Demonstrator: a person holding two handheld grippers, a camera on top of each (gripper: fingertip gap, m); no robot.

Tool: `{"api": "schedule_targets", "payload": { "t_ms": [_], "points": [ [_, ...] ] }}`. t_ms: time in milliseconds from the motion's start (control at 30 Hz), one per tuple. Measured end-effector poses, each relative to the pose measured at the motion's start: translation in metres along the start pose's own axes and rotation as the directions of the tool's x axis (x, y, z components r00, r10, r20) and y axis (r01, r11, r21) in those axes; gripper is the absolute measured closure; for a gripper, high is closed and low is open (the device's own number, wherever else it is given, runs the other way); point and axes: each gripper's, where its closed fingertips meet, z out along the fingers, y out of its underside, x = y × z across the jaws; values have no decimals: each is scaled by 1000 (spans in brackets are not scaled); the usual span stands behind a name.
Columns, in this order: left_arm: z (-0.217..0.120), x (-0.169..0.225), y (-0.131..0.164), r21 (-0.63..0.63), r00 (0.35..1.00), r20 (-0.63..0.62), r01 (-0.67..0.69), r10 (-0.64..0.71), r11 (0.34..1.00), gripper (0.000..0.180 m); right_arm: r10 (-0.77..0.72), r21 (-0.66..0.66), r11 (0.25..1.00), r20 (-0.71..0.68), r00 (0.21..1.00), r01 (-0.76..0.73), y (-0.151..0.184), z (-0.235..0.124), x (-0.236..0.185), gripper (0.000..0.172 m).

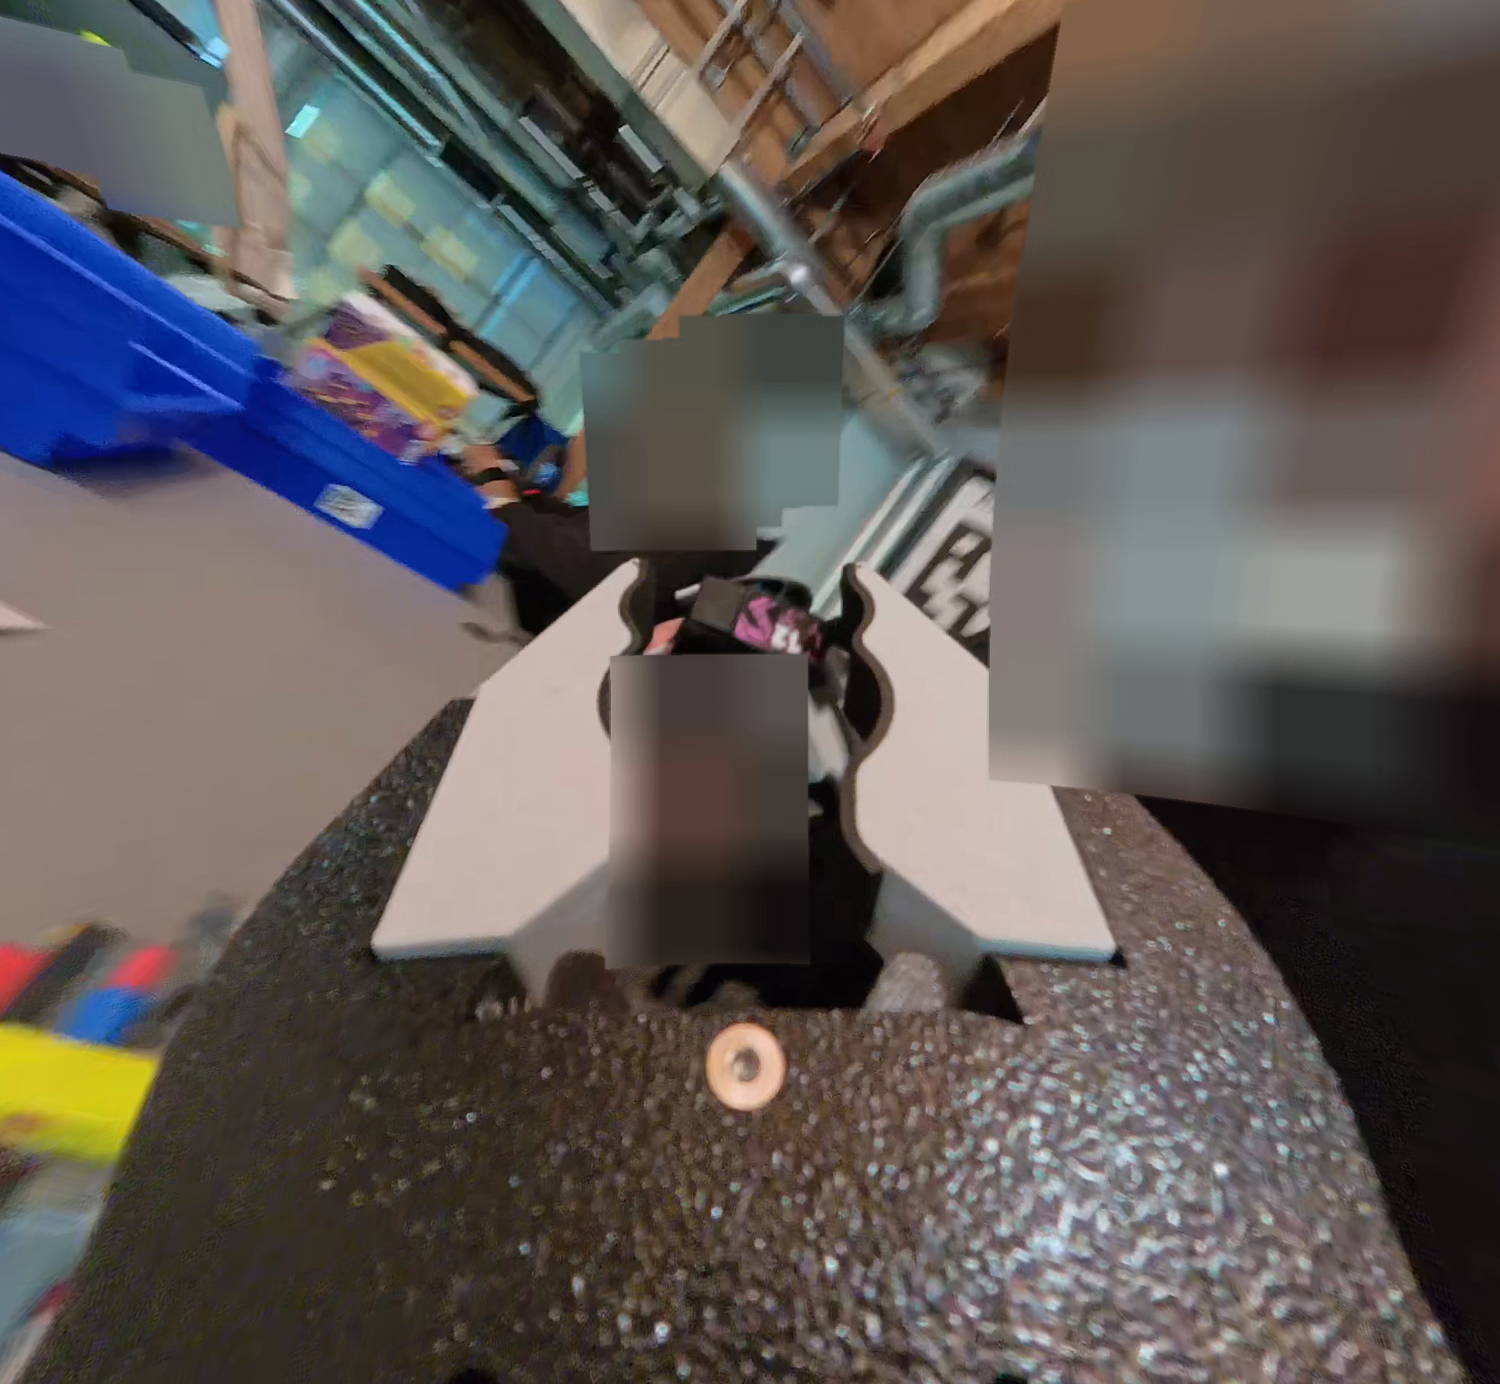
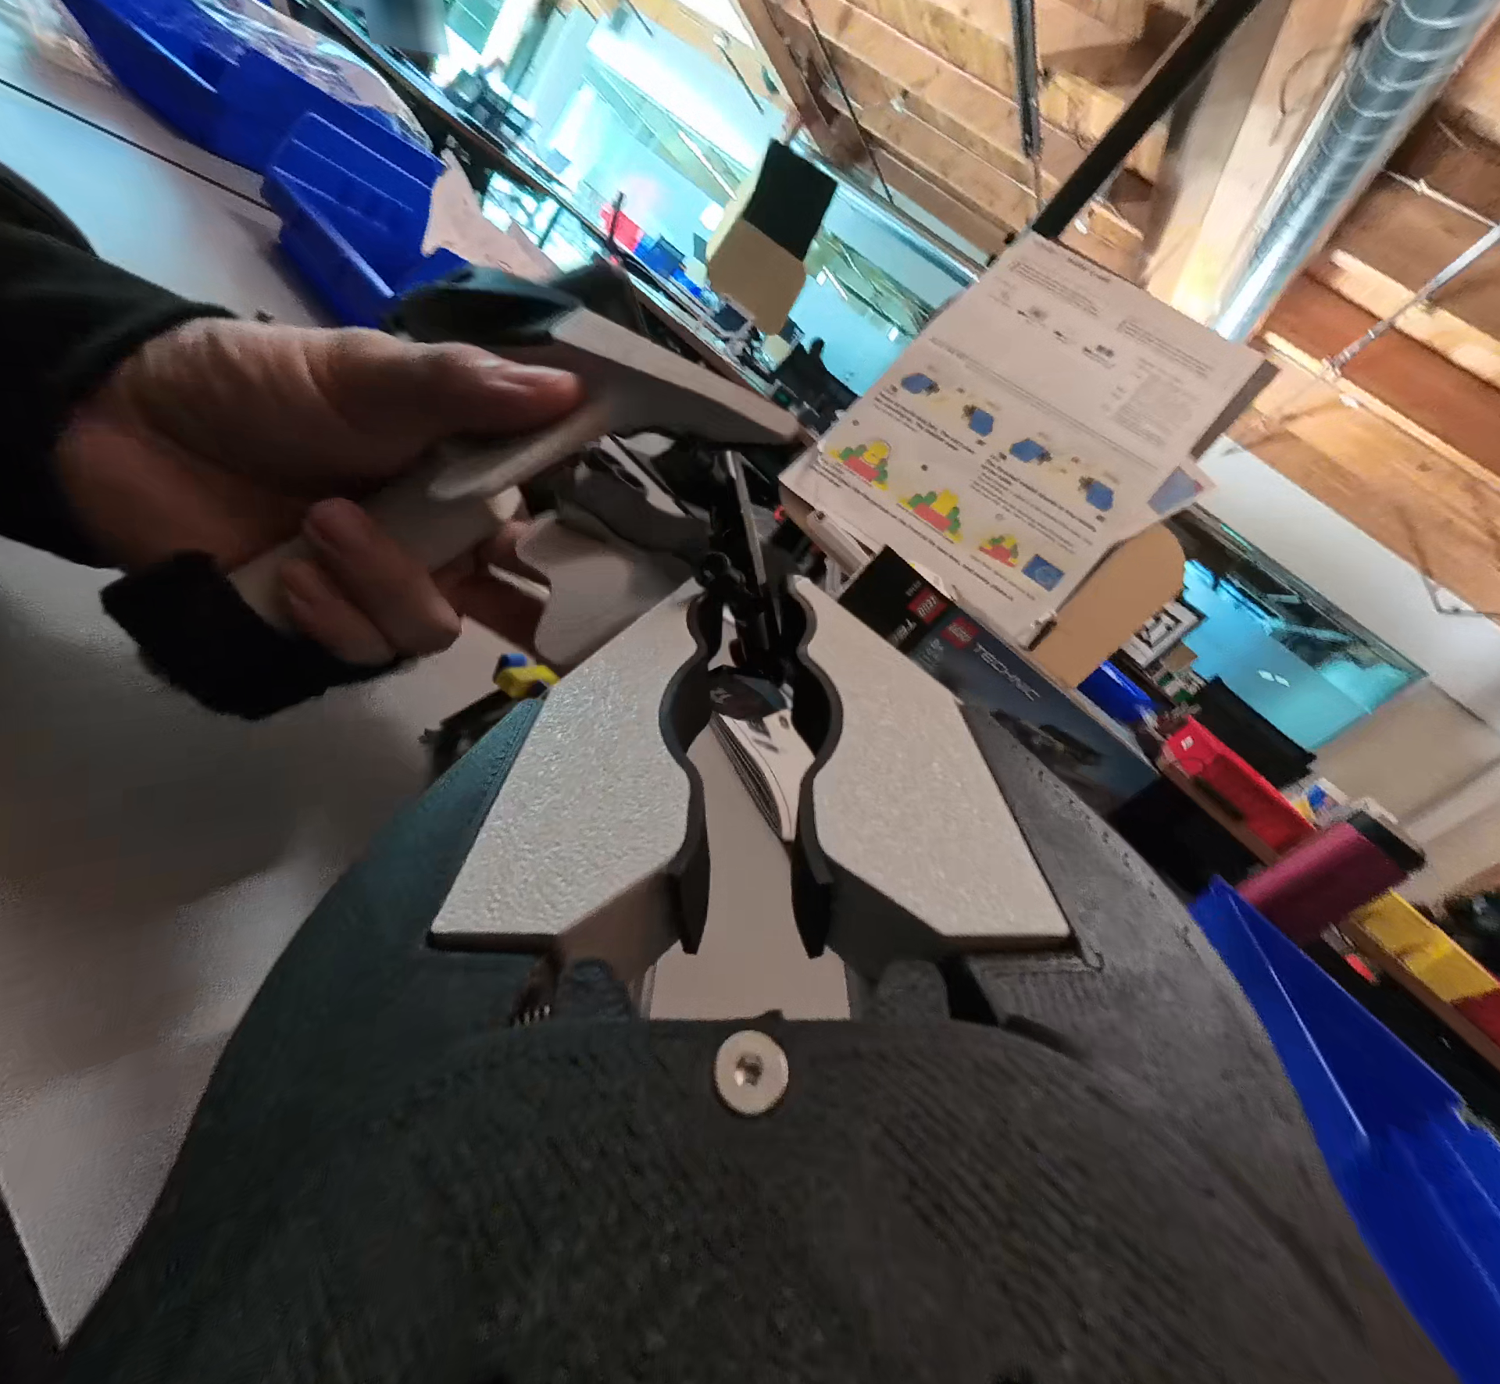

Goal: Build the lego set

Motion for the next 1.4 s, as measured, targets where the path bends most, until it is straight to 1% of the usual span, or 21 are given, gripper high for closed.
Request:
{"api": "schedule_targets", "payload": {
  "t_ms": [33,67,100,133,200,233,267,300,367,433,500,567,733,833,900,1000,1067,1167,1233,1300,1400],
  "points": [
    [-4,-5,0,-47,992,58,-111,114,993,137,12,-27,1000,-16,1000,-12,4,-4,4,162],
    [-10,-10,0,-118,956,122,-254,268,960,136,31,-59,998,-30,999,-33,10,-9,7,163],
    [-15,-14,2,-223,876,160,-416,454,881,137,56,-89,994,-56,997,-61,17,-15,11,167],
    [-21,-16,7,-354,748,159,-566,644,745,137,88,-113,989,-77,993,-96,23,-20,13,167],
    [-29,-21,21,-589,424,28,-724,905,358,140,132,-199,970,-57,990,-141,37,-26,7,167],
    [-31,-23,29,-660,287,-75,-732,955,168,146,128,-240,961,-48,991,-136,42,-27,3,167],
    [-31,-24,37,-695,185,-166,-719,969,18,149,130,-283,950,-22,991,-131,47,-28,-3,167],
    [-28,-24,42,-703,104,-232,-705,967,-93,150,145,-336,933,18,989,-130,53,-27,-10,167],
    [-22,-24,45,-696,-26,-290,-680,957,-230,153,136,-402,910,66,989,-98,62,-26,-20,167],
    [-24,-34,47,-718,-73,-351,-618,933,-319,167,128,-417,905,79,989,-83,62,-26,-22,167],
    [-25,-39,46,-719,-110,-371,-594,922,-361,180,145,-460,884,107,984,-81,65,-28,-27,167],
    [-24,-40,45,-713,-118,-380,-595,918,-371,180,128,-474,879,110,986,-61,65,-29,-26,167],
    [-23,-39,49,-733,-1,-333,-629,943,-260,180,194,-519,848,121,973,-105,70,-33,-24,167],
    [-23,-37,52,-721,15,-362,-638,932,-269,169,200,-530,843,144,969,-95,74,-34,-27,167],
    [-25,-40,57,-743,48,-383,-609,923,-277,170,185,-531,844,171,968,-68,72,-33,-32,167],
    [-27,-44,56,-749,25,-408,-581,913,-319,178,115,-558,830,186,976,9,75,-34,-33,167],
    [-27,-44,55,-755,42,-394,-585,918,-297,179,92,-558,829,178,980,23,74,-34,-31,167],
    [-27,-44,56,-788,157,-323,-591,933,-174,180,126,-555,832,184,975,-3,73,-36,-30,167],
    [-28,-43,62,-789,222,-322,-600,921,-131,180,146,-573,819,209,967,0,75,-39,-32,167],
    [-29,-42,64,-787,211,-336,-599,918,-150,161,98,-586,810,198,975,37,77,-40,-27,167],
    [-28,-43,66,-785,180,-359,-588,916,-192,163,78,-580,813,211,974,60,76,-39,-30,167]
  ]
}}
